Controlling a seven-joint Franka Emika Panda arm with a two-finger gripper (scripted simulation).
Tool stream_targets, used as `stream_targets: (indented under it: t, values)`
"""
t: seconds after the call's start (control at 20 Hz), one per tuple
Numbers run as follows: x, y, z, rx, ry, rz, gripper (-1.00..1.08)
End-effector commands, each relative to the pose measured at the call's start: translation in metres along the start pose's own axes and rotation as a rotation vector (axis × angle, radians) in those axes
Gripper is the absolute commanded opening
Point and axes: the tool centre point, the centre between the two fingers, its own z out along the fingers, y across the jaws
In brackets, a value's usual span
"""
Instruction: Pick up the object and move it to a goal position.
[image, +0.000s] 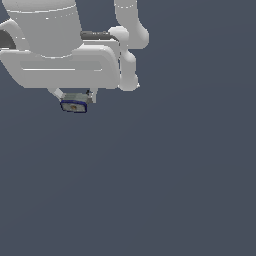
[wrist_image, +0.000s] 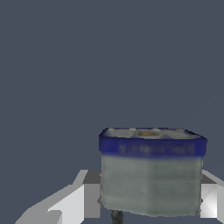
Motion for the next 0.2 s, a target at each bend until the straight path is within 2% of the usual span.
stream_targets:
  t: [0.0,0.15]
  values:
    - [0.0006,0.0002,-0.0039,0.0,0.0,0.0,-1.0]
    - [0.0009,0.0003,-0.005,0.0,0.0,0.0,-1.0]
